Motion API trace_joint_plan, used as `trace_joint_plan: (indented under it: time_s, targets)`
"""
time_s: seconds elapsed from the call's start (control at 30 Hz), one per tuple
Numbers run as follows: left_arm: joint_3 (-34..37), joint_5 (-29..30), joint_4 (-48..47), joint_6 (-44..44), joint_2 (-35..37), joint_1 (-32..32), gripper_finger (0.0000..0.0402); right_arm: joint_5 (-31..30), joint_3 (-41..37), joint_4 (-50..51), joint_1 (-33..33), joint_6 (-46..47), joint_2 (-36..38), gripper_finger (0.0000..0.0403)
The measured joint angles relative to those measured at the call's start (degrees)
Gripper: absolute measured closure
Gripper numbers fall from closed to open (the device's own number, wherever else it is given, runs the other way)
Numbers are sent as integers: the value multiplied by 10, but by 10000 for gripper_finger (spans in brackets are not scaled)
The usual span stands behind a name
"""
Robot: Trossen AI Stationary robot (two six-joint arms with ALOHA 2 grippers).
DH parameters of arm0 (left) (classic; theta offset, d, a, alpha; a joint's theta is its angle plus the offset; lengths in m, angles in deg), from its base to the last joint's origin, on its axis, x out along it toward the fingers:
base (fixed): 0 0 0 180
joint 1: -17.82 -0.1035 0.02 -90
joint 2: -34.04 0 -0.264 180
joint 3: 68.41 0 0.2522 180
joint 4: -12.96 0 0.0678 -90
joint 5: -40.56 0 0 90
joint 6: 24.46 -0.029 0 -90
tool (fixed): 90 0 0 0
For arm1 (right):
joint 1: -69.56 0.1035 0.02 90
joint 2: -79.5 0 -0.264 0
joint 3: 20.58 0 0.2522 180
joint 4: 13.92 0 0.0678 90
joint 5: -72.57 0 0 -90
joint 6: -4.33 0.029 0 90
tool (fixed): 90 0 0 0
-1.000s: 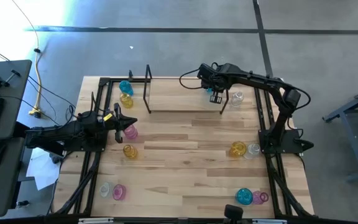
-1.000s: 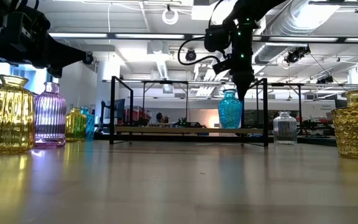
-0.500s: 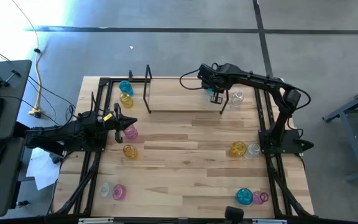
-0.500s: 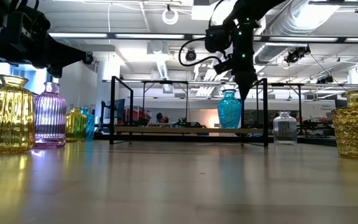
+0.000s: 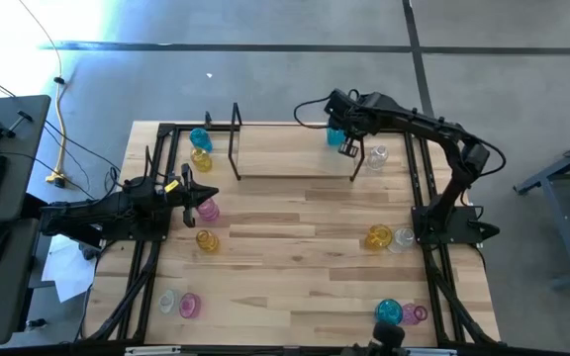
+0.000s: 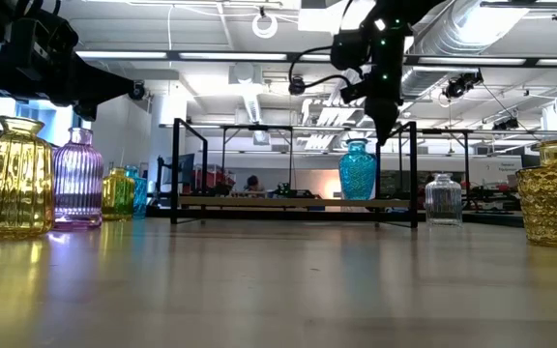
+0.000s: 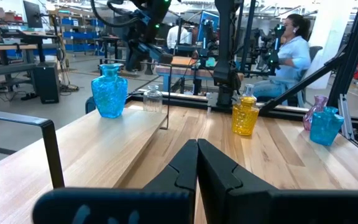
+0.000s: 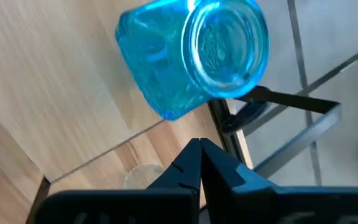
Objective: Sort vases onto shelf
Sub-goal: Put the top right blue vase on the shelf
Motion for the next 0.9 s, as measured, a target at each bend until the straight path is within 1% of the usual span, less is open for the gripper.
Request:
trace_joint_plan:
  time_s: [0.3, 0.67, 0.9]
  targets:
    - [0, 0, 0, 0, 0, 0, 401, 29, 0, -37, -25, 2, 0, 403]
    - [0, 0, 0, 0, 0, 0, 401, 58, 0, -75, -26, 4, 0, 403]
    - [0, 0, 0, 0, 0, 0, 401, 60, 0, -79, -26, 4, 0, 403]
